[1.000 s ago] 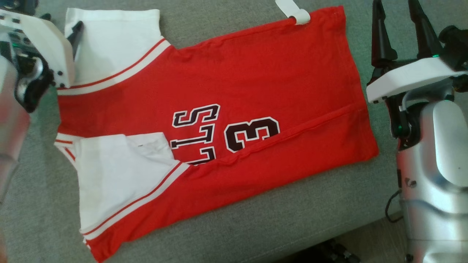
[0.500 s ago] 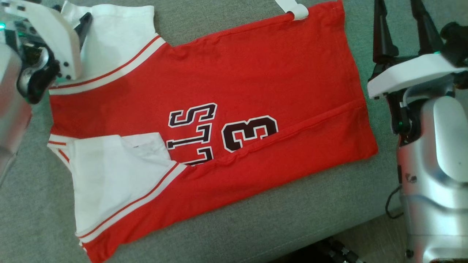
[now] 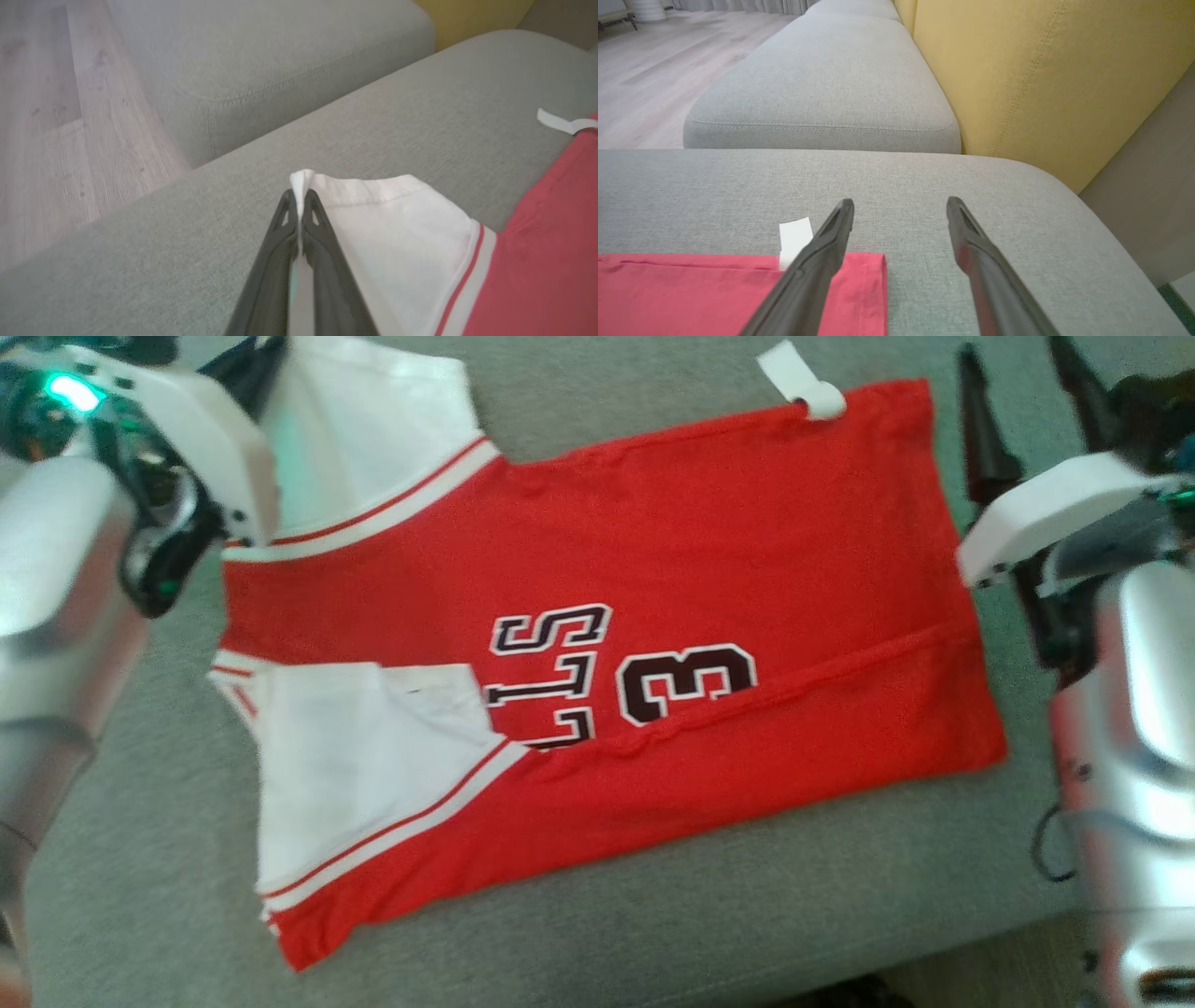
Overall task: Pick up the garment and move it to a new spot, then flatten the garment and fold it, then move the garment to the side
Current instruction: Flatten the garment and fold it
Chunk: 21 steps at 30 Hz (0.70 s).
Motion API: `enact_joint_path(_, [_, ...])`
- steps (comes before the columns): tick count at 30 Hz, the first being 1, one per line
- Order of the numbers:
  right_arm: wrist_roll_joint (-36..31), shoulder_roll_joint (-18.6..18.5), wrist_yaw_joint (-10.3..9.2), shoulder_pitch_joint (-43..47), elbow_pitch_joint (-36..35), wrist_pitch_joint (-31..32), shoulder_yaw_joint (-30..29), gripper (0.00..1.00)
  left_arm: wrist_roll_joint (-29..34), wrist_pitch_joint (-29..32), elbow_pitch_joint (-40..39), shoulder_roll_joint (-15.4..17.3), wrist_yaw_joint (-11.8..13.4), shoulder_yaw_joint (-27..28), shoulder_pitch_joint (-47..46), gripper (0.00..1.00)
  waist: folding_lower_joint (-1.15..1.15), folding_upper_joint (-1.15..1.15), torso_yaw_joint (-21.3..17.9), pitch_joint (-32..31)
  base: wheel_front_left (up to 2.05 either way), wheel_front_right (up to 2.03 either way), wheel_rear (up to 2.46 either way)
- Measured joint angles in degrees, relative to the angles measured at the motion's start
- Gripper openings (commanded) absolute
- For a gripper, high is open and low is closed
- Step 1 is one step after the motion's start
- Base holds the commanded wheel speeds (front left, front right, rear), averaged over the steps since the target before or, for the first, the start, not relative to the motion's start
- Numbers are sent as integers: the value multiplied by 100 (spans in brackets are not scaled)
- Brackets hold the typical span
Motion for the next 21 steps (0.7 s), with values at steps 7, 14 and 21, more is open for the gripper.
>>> enact_joint_path(7, [256,-617,0,-299,736,553,148,100,290,-887,-380,-156,0,-214,41,0,0,0,506,-240,0,0,0])
enact_joint_path(14, [420,-1005,0,-457,1691,922,199,100,292,-1032,-913,-229,0,-398,313,0,0,0,967,-323,0,0,0])
enact_joint_path(21, [493,-1127,0,-881,2480,1044,309,100,294,-960,-1403,-222,10,-555,363,0,0,0,1175,-176,0,0,0])
